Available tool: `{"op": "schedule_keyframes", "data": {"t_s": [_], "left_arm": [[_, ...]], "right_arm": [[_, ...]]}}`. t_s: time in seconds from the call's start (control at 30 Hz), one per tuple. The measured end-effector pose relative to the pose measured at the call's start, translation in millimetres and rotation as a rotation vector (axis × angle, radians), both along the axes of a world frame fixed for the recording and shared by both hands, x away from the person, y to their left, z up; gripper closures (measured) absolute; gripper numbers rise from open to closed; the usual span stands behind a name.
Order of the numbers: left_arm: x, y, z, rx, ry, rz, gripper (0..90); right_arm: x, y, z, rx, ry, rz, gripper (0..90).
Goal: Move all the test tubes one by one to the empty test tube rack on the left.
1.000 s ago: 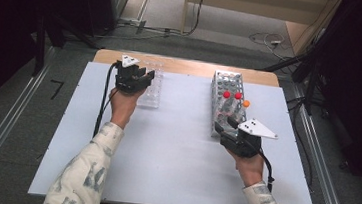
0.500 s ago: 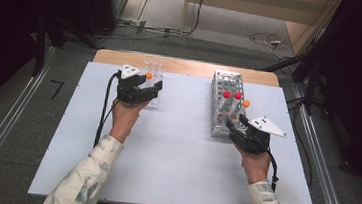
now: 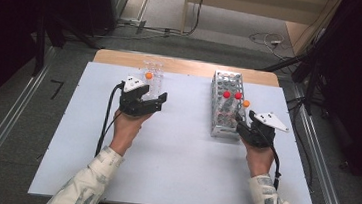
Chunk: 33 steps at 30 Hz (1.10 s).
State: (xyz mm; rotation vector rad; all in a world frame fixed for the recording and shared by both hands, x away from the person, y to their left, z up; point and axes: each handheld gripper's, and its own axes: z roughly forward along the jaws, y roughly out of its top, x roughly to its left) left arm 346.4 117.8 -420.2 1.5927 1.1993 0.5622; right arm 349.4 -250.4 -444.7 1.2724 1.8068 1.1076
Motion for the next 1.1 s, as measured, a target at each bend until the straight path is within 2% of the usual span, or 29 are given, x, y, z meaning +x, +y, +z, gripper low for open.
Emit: {"op": "schedule_keyframes", "data": {"t_s": [0.37, 0.73, 0.87, 1.1], "left_arm": [[-1.5, -5.1, -3.3, 0.002, 0.012, -0.02, 28.0], [-2.9, -6.0, -4.5, 0.002, 0.017, -0.024, 28.0], [-3.0, -5.9, -4.6, 0.001, 0.018, -0.023, 28.0], [-3.4, -6.1, -4.8, 0.001, 0.018, -0.025, 28.0]], "right_arm": [[20.4, -4.5, -9.3, -0.004, 0.01, 0.001, 56.6], [27.5, 0.3, -14.4, -0.029, 0.017, -0.003, 65.8], [26.7, -0.3, -12.8, -0.023, 0.003, -0.009, 70.6], [25.6, -3.1, -9.7, -0.009, -0.01, -0.014, 71.4]]}}
